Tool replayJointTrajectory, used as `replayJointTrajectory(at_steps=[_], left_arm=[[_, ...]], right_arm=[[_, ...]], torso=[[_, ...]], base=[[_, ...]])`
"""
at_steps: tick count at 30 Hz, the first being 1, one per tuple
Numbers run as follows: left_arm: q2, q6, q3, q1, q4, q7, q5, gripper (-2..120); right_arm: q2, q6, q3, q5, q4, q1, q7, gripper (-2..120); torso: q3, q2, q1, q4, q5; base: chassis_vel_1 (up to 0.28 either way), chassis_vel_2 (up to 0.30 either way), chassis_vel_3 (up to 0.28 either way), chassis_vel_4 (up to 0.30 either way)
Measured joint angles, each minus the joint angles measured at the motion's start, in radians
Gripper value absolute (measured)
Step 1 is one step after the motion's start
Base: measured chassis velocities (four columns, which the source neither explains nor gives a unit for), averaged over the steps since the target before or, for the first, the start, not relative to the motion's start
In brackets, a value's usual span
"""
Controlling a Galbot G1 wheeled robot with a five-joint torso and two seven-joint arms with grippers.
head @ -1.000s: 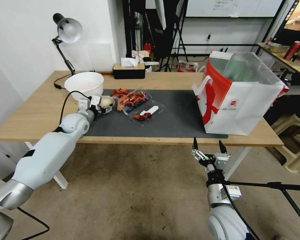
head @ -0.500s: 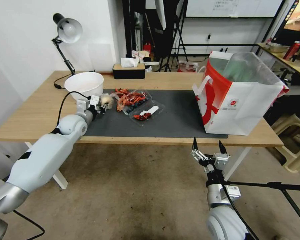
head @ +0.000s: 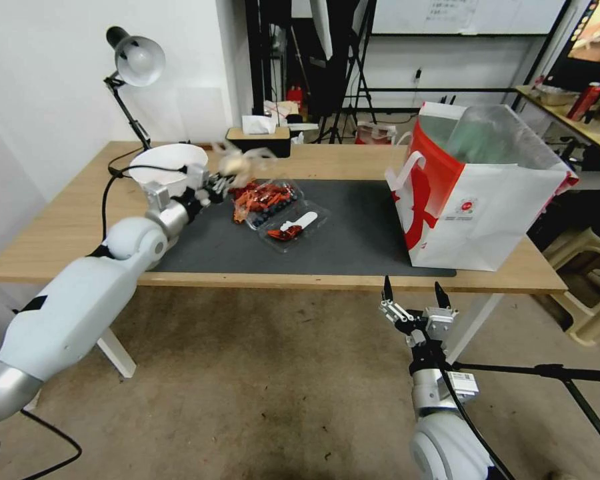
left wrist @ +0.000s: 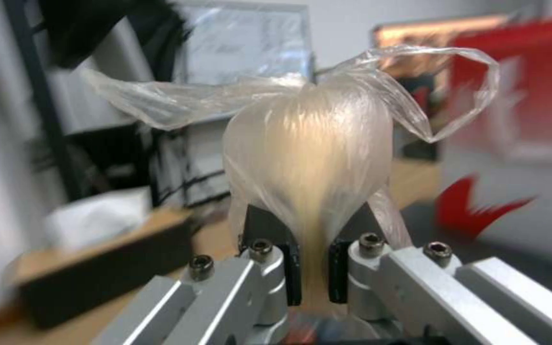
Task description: Pick up the trash from the table and place it into the takeout bag.
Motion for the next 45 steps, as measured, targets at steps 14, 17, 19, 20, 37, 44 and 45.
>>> replayJointTrajectory(at_steps=[14,17,19,20,37,44,45], left_arm=[[-0.121,-0.016,0.306,-0.314,0.008,0.050,-0.102,5],[-0.174,-0.018,0.352,-0.368,0.038,0.051,-0.114,5],[-0.232,-0.018,0.388,-0.417,0.069,0.052,-0.123,5],[-0.232,-0.018,0.388,-0.417,0.069,0.052,-0.123,5],[-0.466,-0.017,0.531,-0.620,0.243,0.059,-0.150,5],[-0.545,-0.014,0.576,-0.661,0.329,0.074,-0.154,5],[-0.566,-0.014,0.588,-0.668,0.352,0.079,-0.154,5]], right_arm=[[0.005,0.006,0.015,0.000,0.007,-0.007,0.002,100],[0.009,0.007,0.017,0.000,0.007,-0.007,0.003,100],[0.011,0.008,0.019,0.001,0.007,-0.007,0.004,100],[0.011,0.008,0.019,0.001,0.007,-0.007,0.004,100],[0.020,0.010,0.027,0.004,0.007,-0.002,0.009,100],[0.024,0.011,0.027,0.004,0.006,-0.002,0.009,100],[0.024,0.011,0.027,0.004,0.005,-0.001,0.009,100]], torso=[[0.000,0.000,0.000,-0.0001,-0.0001],[0.000,0.000,0.000,0.0000,0.0001],[0.000,0.000,0.000,-0.0004,0.0001],[0.000,0.000,0.000,-0.0004,0.0001],[0.000,0.000,0.000,0.0000,0.0000],[0.000,0.000,0.000,0.0000,0.0000],[0.000,0.000,0.000,-0.0003,0.0000]], base=[[0.000,0.000,0.000,0.000],[0.000,0.000,0.000,0.000],[0.000,0.000,0.000,0.000],[0.000,0.000,0.000,0.000],[0.000,0.000,0.000,0.000],[0.000,0.000,0.000,0.000],[0.000,0.000,0.000,0.000]])
